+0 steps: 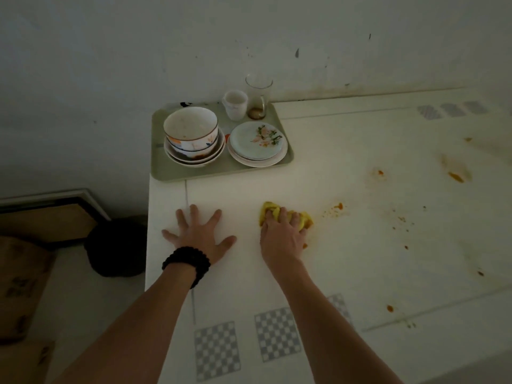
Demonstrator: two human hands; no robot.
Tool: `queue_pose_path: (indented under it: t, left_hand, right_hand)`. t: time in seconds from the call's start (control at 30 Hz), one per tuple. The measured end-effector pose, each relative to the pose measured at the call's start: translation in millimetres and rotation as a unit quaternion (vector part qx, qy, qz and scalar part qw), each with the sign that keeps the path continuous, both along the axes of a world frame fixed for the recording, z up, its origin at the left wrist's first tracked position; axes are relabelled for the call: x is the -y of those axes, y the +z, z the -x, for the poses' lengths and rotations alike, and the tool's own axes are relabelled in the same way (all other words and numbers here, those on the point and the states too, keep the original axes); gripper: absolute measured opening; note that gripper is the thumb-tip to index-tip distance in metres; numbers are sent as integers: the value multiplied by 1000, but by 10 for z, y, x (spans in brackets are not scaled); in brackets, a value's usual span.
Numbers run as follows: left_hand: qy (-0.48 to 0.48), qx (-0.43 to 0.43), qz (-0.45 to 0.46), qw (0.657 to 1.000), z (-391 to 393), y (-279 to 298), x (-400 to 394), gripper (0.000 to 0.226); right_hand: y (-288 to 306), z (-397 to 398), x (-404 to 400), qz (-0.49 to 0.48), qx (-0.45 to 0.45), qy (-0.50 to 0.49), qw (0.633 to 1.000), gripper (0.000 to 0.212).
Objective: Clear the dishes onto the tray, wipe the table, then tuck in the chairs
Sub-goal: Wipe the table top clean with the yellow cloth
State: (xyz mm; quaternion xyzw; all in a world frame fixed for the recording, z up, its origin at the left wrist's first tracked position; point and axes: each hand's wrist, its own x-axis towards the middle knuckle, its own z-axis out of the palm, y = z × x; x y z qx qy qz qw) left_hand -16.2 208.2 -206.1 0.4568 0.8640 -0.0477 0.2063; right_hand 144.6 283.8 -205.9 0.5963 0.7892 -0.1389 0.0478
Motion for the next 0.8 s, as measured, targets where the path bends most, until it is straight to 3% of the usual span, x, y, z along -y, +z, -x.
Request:
queue_pose_path:
  t: [0.2, 0.27, 0.4, 0.6, 0.7, 0.8]
  left_hand:
    - [-5, 4, -2, 1000, 2, 8, -9, 83]
    - [-7, 3, -4, 1000, 27, 3, 2, 83]
    - [-5, 7, -2, 1000, 42, 4, -7, 82]
    - [-16, 0, -5, 1000, -106, 95, 58, 76]
    - [-68, -9, -2, 998, -582, 124, 264, 76]
    - [-60, 7, 19, 998, -866, 108, 466, 79]
  right_hand:
    - [-47, -39, 105, -12, -48, 200, 979, 47]
    - [-53, -203, 58, -20, -66, 220, 973, 53]
    - [-110, -350, 66, -26, -46, 149, 987, 42]
    - [19, -699, -52, 22, 10, -12, 1000, 45]
    - [70, -660, 96, 23, 31, -27, 999, 46]
    - [97, -570, 288, 15, 29, 13, 999, 46]
